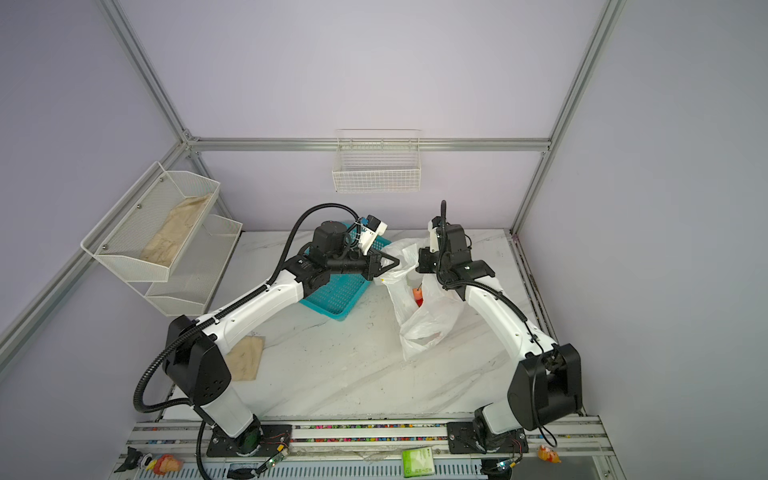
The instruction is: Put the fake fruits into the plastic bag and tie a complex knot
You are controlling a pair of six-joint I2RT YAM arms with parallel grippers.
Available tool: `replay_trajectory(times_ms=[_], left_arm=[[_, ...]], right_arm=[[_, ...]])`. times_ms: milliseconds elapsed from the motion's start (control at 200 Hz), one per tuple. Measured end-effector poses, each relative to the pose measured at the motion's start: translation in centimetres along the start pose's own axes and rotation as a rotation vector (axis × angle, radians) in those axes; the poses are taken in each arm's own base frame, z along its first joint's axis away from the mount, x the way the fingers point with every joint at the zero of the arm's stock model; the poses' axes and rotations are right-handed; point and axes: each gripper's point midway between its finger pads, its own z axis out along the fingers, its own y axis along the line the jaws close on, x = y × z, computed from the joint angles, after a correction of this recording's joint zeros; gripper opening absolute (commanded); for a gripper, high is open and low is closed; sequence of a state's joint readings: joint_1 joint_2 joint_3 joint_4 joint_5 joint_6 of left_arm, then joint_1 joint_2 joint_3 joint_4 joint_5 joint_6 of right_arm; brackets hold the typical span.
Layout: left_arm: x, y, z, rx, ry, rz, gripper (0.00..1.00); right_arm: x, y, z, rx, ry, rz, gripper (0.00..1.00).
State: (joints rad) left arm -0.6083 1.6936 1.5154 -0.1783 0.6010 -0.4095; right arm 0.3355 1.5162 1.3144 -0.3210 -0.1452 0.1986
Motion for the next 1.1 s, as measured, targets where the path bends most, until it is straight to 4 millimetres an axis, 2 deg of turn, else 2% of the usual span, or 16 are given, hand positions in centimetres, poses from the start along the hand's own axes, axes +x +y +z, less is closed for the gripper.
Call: replay_trajectory(times_ms=[70,120,195,270,380,510,635,730,905,990,1100], left_arm=[[-0.2,0.4,-0.1,-0.007,-0.009,-0.064,0.00],[-0.2,0.9,-0.2,-0.016,-0.012,-0.113,0.00],[-0.5,1.6,-0.3,-0.028,-0.025,-0.169,0.00],[-0.7,2.2,-0.3,-0.040,-0.043,-0.215,0.00],[-0.5,2.9,-0.2,-0.057,-0.057,-0.271,0.00],[-0.2,3.9,0.2,-0.081,-0.059,-0.308,0.00],[0.4,5.0,0.7,-0.104,-0.050,-0.336,0.00],[1.0,6.1,1.0,-0.128,-0.034,-0.356,0.00],[2.1,7.6,1.2,-0.170,-0.010,-0.380,0.00],[2.3,7.8,1.2,-0.183,-0.007,-0.382,0.00],[2.5,8.0,1.1,-0.195,-0.003,-0.387,0.00]], right_arm=[[0.2,-0.4,1.4,0.021,0.028,-0.005,0.25],[0.3,-0.8,2.0,0.043,0.042,-0.016,0.43],[0.3,-1.4,2.0,0.077,0.049,-0.032,0.57],[-0.1,-1.7,0.9,0.104,0.033,-0.041,0.71],[-1.0,-1.3,-2.2,0.121,-0.020,-0.060,0.81],[-1.8,0.6,-6.7,0.099,-0.089,-0.081,0.83],[-0.5,3.7,-9.7,0.029,-0.113,-0.102,0.83],[2.1,6.1,-10.8,-0.040,-0.068,-0.114,0.82],[8.0,10.1,-11.3,-0.182,0.088,-0.144,0.76],[10.4,11.2,-11.6,-0.222,0.147,-0.158,0.71],[13.4,11.6,-11.4,-0.236,0.217,-0.178,0.67]])
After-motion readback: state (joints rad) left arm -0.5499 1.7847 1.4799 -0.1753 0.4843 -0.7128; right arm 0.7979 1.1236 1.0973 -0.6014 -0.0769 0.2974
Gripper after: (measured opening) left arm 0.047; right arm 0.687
